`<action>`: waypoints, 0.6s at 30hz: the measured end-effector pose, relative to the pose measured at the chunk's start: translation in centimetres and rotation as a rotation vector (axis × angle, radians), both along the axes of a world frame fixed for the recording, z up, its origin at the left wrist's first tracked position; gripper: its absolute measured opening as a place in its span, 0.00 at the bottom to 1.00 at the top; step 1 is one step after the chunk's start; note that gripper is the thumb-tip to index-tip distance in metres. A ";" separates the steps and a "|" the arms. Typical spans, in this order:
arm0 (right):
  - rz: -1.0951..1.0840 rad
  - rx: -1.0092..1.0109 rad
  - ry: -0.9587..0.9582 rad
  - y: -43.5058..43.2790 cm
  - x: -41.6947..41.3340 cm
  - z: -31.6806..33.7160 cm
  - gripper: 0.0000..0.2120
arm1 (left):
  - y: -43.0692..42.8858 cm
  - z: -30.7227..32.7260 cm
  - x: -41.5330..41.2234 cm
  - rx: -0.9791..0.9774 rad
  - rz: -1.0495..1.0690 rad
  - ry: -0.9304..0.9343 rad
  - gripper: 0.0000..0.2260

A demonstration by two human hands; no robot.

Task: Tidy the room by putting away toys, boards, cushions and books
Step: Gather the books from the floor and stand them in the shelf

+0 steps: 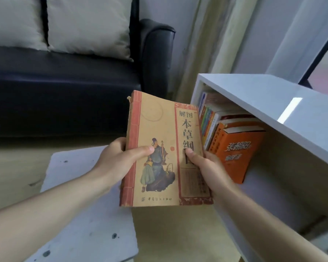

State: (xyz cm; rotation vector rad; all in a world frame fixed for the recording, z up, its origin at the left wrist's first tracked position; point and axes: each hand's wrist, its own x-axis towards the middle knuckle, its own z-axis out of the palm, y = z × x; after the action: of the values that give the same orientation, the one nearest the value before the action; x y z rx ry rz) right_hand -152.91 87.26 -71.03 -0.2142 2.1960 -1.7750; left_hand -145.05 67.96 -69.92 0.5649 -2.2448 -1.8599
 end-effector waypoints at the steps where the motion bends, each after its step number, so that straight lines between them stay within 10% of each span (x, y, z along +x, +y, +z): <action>1: -0.014 0.001 -0.001 1.0 -0.3 -0.3 0.14 | 0.9 0.0 -0.6 -0.026 -0.028 -0.012 0.17; 11: -0.168 -0.008 -0.204 5.5 -1.0 -5.9 0.11 | 4.0 -2.8 -4.0 -0.271 -0.309 -0.229 0.31; 18: -0.282 0.058 -0.156 8.2 1.1 -8.5 0.09 | 5.4 -5.3 -4.7 -0.175 -0.572 -0.320 0.23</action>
State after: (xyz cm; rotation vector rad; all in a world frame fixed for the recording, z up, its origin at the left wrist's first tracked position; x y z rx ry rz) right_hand -151.82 95.49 -79.50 0.2514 2.2483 -1.7939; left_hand -149.75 73.38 -75.21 0.2088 -2.9945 -1.8685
